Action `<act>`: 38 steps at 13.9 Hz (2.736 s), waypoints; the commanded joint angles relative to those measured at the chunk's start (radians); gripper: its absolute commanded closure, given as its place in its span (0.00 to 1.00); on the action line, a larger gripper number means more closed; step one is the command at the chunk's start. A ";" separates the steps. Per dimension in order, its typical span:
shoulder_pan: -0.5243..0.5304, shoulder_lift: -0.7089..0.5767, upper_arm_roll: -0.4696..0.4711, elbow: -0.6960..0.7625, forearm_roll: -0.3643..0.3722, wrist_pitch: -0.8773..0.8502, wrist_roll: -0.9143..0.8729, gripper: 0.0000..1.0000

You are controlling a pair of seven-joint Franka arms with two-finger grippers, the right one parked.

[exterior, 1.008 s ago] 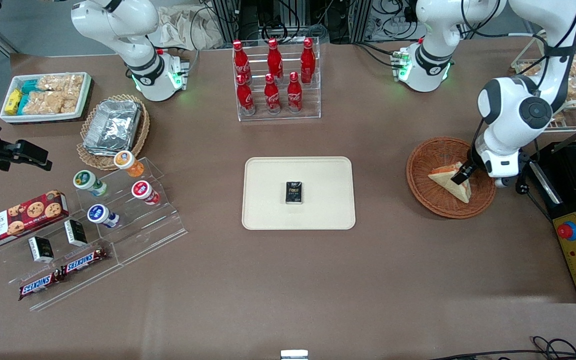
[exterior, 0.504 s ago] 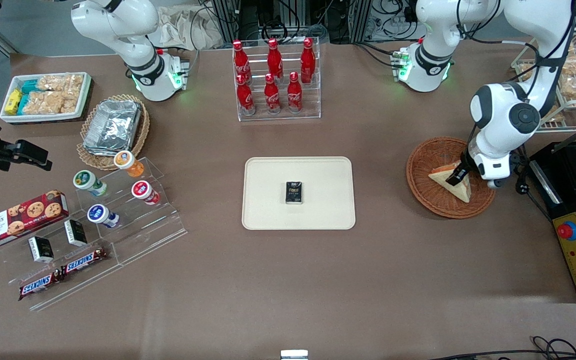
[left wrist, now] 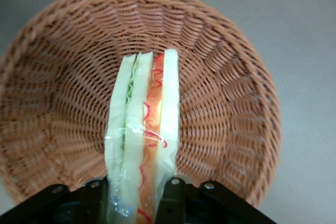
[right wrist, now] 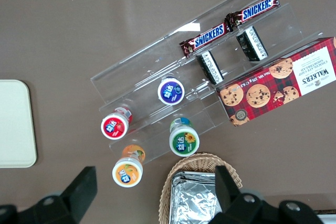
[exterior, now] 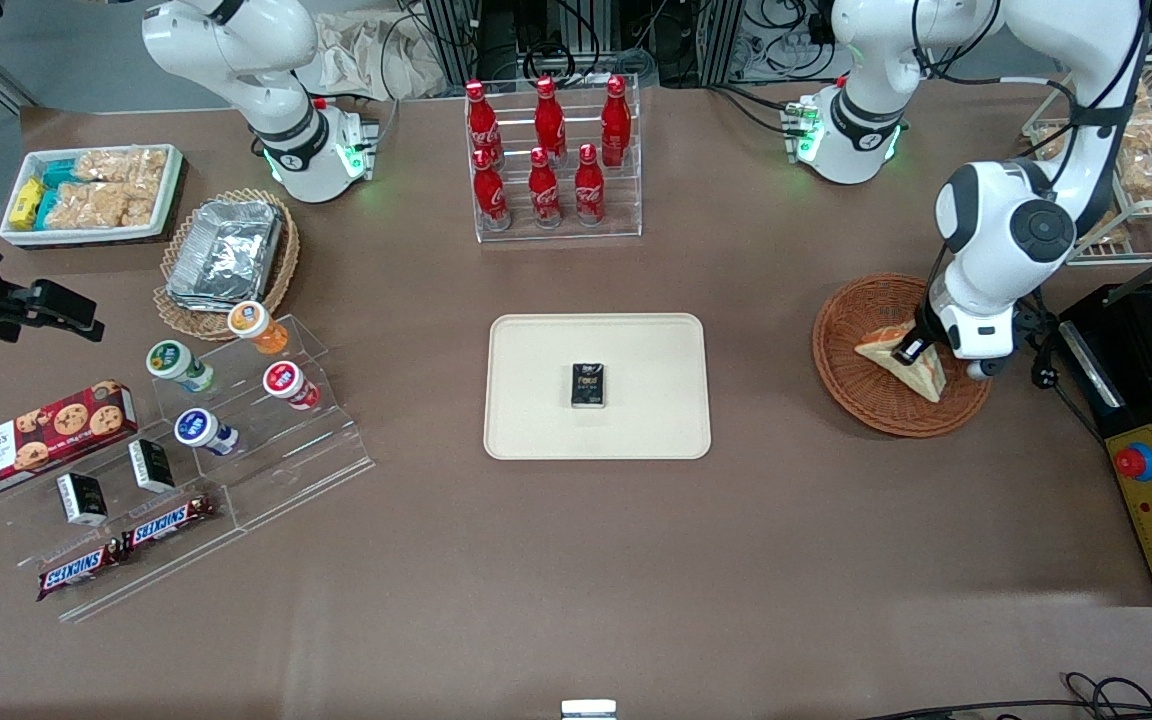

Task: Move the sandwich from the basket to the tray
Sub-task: 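Lower the left gripper and close it on the sandwich, then lift the sandwich up out of the basket with the left gripper, then carry the sandwich to the white tray beside the black packet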

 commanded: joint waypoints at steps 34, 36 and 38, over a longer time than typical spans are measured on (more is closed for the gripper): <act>-0.203 0.401 -0.436 0.699 0.137 -0.434 0.175 1.00; -0.204 0.453 -0.435 0.661 0.179 -0.345 0.169 1.00; -0.219 0.502 -0.435 0.657 0.252 -0.294 0.088 1.00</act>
